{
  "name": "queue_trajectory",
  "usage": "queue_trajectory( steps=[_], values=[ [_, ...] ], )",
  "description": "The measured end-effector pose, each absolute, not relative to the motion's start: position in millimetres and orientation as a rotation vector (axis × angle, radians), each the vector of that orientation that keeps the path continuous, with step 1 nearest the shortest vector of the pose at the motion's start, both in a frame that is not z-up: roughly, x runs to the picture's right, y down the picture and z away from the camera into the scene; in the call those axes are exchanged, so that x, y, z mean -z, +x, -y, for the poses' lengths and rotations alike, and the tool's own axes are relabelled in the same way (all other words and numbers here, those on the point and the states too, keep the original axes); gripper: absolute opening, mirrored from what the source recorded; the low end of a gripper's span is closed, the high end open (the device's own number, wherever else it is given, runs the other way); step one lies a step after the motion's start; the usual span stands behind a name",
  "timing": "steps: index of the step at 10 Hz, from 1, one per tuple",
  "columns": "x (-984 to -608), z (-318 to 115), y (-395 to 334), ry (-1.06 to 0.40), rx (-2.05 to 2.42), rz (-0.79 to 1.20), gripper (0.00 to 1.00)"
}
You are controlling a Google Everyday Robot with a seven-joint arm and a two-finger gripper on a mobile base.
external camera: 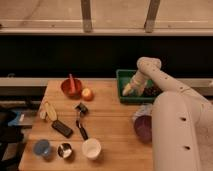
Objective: Wipe purple bowl with sponge
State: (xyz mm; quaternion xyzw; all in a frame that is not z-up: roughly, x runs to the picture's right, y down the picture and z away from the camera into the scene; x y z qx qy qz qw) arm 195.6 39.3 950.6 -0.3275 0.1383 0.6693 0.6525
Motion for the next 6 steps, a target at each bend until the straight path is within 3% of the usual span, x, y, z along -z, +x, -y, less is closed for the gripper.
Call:
queue_trajectory(
  steps=[1,3,6],
  values=[
    [-952.2,-42.4,195.1,-0.758,-1.522,-0.309,0.66],
    [-954.6,-46.6,192.1,-0.773,-1.528,-0.299,0.48],
    [-954.4,-42.5,194.9,-0.759,-1.559,-0.273,0.15]
  ],
)
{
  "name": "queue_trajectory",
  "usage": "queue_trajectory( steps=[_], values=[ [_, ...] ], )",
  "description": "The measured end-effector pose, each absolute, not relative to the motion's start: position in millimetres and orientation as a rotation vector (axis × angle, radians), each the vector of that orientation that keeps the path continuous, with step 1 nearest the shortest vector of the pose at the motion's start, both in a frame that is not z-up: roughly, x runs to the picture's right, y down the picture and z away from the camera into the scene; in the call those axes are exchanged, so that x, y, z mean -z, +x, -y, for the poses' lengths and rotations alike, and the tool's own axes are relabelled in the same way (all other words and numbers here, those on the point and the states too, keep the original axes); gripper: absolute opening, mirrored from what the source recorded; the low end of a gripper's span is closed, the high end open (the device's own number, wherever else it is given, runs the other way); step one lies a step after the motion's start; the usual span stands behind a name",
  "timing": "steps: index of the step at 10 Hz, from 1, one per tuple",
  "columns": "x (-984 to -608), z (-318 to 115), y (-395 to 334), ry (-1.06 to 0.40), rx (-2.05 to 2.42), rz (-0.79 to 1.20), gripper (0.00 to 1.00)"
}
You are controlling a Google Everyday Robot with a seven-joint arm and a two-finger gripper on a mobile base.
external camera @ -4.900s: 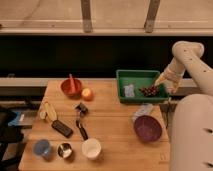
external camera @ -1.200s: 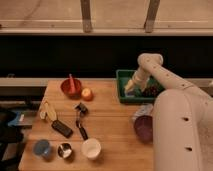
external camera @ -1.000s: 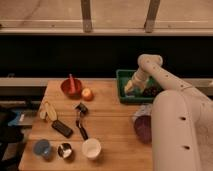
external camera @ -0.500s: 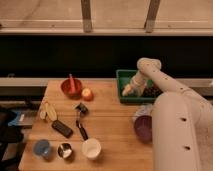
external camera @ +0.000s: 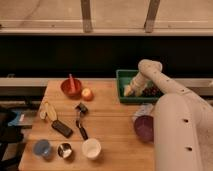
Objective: Wipe purple bowl with sponge
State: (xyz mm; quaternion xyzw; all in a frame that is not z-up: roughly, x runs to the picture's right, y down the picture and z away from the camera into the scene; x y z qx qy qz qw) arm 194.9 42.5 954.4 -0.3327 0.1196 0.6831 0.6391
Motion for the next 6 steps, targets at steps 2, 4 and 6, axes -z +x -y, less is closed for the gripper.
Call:
queue_trajectory(
  steps=[2,4,6],
  values=[
    [-952,-38,199,-0.747,-1.575,-0.26,0.0],
    [-948,-32,204,-0.73,-1.588,-0.253,0.0],
    [-943,-23,214,-0.704,-1.606,-0.245,0.0]
  ],
)
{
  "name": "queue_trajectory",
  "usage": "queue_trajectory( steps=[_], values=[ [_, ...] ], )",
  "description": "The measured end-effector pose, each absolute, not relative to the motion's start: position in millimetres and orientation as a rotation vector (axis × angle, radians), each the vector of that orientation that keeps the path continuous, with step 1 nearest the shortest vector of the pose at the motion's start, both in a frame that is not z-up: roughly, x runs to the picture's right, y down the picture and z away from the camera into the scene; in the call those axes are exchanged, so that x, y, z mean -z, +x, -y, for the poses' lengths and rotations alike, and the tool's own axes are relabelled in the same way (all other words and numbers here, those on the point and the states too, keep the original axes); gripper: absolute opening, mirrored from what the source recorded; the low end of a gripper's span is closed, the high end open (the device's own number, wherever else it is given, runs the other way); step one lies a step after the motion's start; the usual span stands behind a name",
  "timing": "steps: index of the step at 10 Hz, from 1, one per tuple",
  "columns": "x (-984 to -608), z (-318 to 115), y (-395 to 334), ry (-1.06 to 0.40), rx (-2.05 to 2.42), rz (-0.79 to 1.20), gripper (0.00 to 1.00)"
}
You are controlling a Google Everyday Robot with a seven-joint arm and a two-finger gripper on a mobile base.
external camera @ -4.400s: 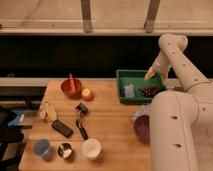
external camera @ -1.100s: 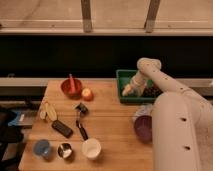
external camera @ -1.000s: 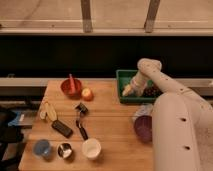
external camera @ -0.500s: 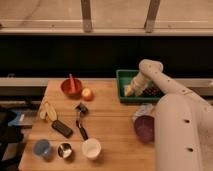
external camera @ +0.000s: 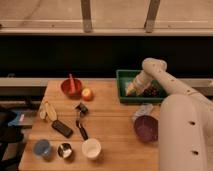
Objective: Wipe purple bowl with sponge
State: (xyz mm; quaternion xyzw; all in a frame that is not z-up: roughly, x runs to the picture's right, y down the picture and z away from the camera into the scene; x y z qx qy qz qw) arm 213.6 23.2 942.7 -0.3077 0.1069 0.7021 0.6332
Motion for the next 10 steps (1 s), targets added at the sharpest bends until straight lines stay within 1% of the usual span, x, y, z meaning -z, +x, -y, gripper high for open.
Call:
queue_trajectory(
  steps=[3,6,9,10],
  values=[
    [-924,-5,231,-0.67,-1.62,-0.243,0.0],
    [-883,6,263,-0.667,-1.615,-0.268,0.0],
    [-838,-5,287,-0.683,-1.603,-0.288,0.0],
    [-822,-17,289,-0.693,-1.592,-0.3,0.0]
  ],
)
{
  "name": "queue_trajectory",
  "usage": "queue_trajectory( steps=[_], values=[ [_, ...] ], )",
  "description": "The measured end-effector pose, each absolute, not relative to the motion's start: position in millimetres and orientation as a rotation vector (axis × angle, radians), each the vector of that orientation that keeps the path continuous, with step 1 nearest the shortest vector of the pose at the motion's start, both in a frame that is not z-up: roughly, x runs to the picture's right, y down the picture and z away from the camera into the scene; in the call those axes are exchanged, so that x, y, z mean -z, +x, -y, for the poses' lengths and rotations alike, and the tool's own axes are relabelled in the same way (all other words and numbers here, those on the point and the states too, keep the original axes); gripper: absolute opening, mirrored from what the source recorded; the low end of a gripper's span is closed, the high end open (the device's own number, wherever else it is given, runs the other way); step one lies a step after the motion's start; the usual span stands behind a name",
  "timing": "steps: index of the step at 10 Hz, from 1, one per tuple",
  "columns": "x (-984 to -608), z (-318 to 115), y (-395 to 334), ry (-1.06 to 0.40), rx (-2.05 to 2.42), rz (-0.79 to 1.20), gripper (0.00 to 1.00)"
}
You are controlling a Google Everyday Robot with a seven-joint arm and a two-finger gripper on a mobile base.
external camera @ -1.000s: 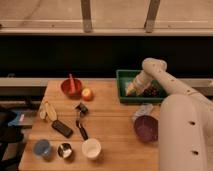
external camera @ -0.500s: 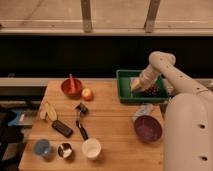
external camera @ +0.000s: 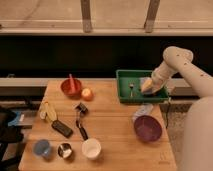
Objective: Wipe purple bowl with sponge
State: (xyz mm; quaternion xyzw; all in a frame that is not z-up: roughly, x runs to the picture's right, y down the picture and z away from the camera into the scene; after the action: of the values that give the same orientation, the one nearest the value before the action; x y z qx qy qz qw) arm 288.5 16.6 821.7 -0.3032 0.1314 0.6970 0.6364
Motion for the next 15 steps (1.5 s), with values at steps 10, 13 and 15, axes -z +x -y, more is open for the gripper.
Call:
queue_trajectory(
  steps=[10,13,15],
  values=[
    [-743,-123,269,-0.86,-1.567,-0.46,0.0],
    [-741,-129,269,-0.885,-1.572,-0.476,0.0],
    [-740,-130,271,-0.885,-1.575,-0.477,0.0]
  ],
)
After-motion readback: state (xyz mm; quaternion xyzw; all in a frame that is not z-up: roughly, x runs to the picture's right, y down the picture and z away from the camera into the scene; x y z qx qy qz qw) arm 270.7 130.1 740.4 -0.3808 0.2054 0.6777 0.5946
